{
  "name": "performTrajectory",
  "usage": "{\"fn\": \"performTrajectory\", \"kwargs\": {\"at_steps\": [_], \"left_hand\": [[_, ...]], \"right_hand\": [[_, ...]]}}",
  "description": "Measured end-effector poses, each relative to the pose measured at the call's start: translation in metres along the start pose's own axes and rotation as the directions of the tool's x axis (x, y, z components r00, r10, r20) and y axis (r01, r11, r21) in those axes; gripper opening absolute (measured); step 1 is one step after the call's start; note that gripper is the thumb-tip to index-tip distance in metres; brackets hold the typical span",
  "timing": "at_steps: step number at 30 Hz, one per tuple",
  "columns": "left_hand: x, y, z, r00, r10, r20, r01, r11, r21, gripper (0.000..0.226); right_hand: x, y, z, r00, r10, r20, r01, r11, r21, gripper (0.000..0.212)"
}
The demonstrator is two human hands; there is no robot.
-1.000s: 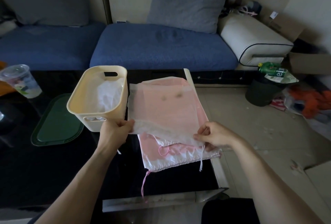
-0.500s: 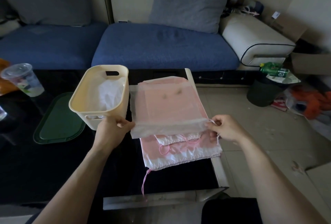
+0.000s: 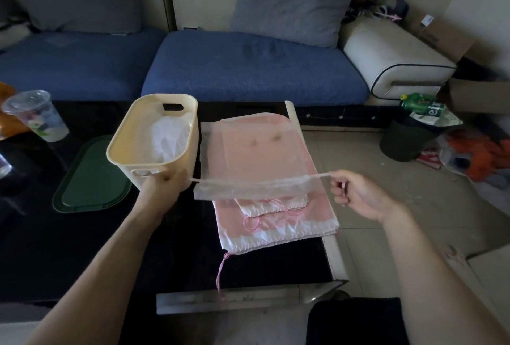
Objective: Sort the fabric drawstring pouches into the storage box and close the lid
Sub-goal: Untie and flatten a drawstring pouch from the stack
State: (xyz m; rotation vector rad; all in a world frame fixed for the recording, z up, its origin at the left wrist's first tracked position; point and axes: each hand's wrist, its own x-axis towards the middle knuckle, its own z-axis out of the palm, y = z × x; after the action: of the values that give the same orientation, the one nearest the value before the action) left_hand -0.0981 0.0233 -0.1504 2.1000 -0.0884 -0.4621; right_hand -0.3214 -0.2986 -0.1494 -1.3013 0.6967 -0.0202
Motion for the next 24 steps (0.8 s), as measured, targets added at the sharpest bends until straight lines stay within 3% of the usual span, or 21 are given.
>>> {"fn": "performTrajectory", "kwargs": {"at_steps": [2,4,6,9,12,14,16,18,24], "left_hand": [[-0.008,0.011,0.005,0.999,-0.032,-0.025,0.019,0.920,-0.392,0.017],[-0.016,0.020,0.007,0.996,-0.056,-0.064,0.008,0.813,-0.582,0.014],[-0.026,0.024,0.010,0.987,-0.021,-0.160,-0.072,0.831,-0.552,0.009],[-0.038,0.029,0.015,0.969,0.059,-0.238,-0.165,0.876,-0.454,0.018],[-0.033,0.032,0.019,0.982,0.140,-0.126,-0.188,0.775,-0.604,0.023],[-0.029,0.034,0.021,0.988,0.151,0.010,-0.094,0.661,-0.744,0.033],[-0.026,0.033,0.024,0.986,0.114,0.120,0.028,0.599,-0.800,0.040],[-0.024,0.031,0.026,0.978,0.091,0.186,0.100,0.580,-0.808,0.043],[-0.017,0.025,0.027,0.962,0.165,0.219,0.028,0.735,-0.677,0.032]], "right_hand": [[0.003,-0.005,0.018,0.993,-0.095,-0.074,0.110,0.963,0.244,0.033],[0.008,-0.007,0.033,0.959,-0.183,-0.219,0.261,0.872,0.414,0.033],[0.013,-0.006,0.045,0.917,-0.247,-0.311,0.369,0.821,0.436,0.041],[0.011,-0.004,0.062,0.874,-0.327,-0.360,0.393,0.911,0.127,0.048],[0.009,-0.004,0.075,0.876,-0.347,-0.336,0.352,0.935,-0.046,0.036],[0.008,-0.006,0.085,0.897,-0.324,-0.301,0.357,0.932,0.063,0.023],[0.008,-0.010,0.088,0.937,-0.264,-0.228,0.331,0.877,0.348,0.030],[0.006,-0.015,0.087,0.964,-0.231,-0.135,0.265,0.753,0.602,0.040],[0.002,-0.015,0.079,0.952,-0.235,-0.198,0.289,0.463,0.838,0.043]]}}
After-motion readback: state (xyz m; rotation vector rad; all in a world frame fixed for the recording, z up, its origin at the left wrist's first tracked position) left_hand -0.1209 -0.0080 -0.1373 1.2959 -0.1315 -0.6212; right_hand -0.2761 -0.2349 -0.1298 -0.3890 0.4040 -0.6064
